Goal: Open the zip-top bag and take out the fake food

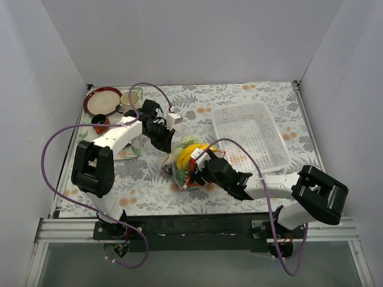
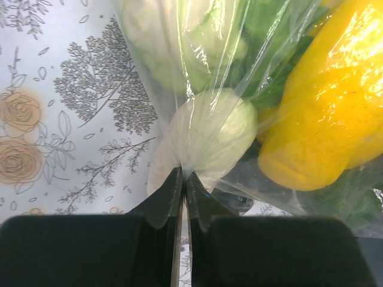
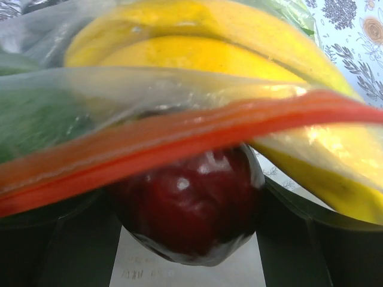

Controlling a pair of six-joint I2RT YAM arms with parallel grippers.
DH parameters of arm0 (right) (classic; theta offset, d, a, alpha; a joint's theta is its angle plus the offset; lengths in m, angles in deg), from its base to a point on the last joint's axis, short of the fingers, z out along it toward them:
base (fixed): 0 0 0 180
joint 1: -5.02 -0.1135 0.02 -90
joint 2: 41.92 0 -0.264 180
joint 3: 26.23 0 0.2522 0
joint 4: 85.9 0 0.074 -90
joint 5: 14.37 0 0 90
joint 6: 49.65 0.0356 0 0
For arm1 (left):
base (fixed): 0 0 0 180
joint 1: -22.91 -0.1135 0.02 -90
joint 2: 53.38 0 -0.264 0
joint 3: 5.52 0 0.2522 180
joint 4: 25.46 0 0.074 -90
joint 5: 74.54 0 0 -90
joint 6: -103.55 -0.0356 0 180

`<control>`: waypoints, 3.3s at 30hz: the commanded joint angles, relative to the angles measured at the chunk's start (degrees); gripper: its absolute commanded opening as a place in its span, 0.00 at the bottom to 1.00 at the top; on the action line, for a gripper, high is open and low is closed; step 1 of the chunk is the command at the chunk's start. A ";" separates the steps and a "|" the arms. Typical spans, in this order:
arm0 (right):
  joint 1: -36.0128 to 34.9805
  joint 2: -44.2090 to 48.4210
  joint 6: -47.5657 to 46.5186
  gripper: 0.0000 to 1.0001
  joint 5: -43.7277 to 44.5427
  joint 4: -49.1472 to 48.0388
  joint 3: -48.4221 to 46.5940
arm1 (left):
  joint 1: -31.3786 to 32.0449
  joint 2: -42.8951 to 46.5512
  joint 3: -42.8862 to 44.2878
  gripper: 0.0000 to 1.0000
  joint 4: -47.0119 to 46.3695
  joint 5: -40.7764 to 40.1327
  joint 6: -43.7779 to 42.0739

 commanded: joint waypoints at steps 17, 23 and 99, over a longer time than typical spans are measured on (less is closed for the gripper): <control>2.11 25.02 2.51 0.01 3.93 14.99 -1.69 | -2.70 3.73 0.45 0.00 -5.81 -11.63 -2.02; 12.19 28.30 4.70 0.01 18.53 11.12 -4.22 | -2.26 3.29 1.58 0.00 -3.96 -9.43 0.43; 3.27 27.94 2.60 0.37 -25.31 39.70 -6.00 | -4.01 -1.90 -10.45 0.39 -12.13 -9.16 6.42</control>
